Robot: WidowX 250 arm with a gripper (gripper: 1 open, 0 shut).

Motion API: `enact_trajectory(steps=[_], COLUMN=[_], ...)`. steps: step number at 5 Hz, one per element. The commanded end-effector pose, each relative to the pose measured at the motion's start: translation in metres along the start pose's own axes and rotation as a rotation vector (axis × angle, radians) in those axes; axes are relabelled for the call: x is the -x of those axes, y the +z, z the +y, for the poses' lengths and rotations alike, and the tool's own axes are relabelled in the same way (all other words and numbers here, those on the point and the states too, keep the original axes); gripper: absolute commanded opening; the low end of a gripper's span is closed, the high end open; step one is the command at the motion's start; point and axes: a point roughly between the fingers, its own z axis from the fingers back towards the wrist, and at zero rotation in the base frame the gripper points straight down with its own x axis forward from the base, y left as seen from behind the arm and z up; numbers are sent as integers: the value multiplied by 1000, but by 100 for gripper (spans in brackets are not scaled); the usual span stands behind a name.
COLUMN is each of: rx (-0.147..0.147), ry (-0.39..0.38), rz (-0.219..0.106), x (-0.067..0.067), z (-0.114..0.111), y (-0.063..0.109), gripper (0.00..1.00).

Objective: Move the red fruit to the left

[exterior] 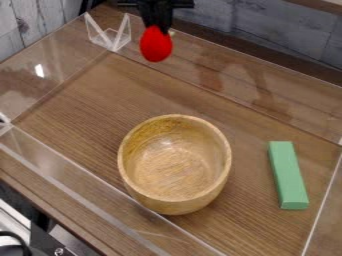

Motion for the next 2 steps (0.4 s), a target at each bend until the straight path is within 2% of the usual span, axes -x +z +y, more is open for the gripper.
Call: enact_trajectory(steps=[1, 2], rx=[-29, -48], ry=[49, 42], rz=[-77, -76], x=[-19, -38], z=[7, 5], y=[10, -9], gripper=[0, 0])
